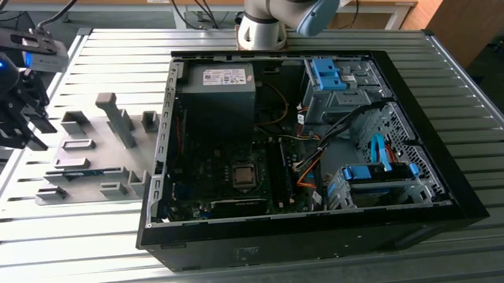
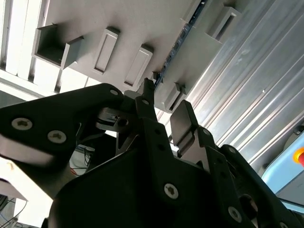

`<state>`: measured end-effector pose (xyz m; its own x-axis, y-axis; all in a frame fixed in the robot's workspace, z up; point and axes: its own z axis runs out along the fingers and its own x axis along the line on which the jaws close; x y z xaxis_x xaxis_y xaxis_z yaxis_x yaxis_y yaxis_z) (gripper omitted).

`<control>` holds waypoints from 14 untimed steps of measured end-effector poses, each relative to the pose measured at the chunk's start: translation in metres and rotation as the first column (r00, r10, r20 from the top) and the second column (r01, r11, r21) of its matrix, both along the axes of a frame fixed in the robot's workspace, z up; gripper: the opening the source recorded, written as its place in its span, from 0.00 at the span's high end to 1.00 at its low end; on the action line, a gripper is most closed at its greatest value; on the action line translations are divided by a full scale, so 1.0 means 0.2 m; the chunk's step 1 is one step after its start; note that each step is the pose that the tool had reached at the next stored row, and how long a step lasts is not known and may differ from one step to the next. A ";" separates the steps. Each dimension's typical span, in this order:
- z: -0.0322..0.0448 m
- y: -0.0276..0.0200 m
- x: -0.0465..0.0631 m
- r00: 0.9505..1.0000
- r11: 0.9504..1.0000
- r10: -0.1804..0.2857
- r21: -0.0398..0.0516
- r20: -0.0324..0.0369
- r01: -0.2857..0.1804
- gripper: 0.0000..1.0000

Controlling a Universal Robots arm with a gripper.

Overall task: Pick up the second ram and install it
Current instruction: 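Pick up the second ram and move it above second insertion slot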

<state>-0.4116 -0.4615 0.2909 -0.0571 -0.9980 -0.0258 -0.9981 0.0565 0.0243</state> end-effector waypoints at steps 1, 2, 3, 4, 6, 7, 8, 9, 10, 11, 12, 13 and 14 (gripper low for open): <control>-0.009 0.000 0.00 1.000 1.000 0.000 0.000 0.000 0.000 0.58; -0.017 -0.001 0.00 1.000 1.000 0.000 0.000 0.000 0.000 0.58; -0.027 -0.001 0.00 1.000 1.000 0.000 0.000 0.000 0.000 0.58; -0.033 -0.001 0.00 1.000 1.000 0.000 0.000 0.000 0.000 0.58; -0.033 -0.001 0.00 1.000 1.000 0.000 0.001 -0.001 0.000 0.58; -0.033 -0.001 0.00 1.000 1.000 0.000 0.001 0.000 0.000 0.58; -0.033 -0.001 0.00 1.000 1.000 0.000 0.001 0.000 0.000 0.58; -0.034 -0.001 0.00 1.000 1.000 0.000 0.001 0.000 0.000 0.58; -0.039 -0.001 0.00 1.000 1.000 0.000 0.001 0.000 0.000 0.58; -0.047 -0.001 0.00 1.000 1.000 0.000 0.001 0.000 0.000 0.58; -0.056 -0.002 0.00 1.000 1.000 0.000 0.001 0.000 0.000 0.58; -0.064 -0.002 0.00 1.000 1.000 0.000 0.001 0.000 0.000 0.58; -0.073 -0.003 0.00 1.000 1.000 0.000 0.001 0.000 0.000 0.58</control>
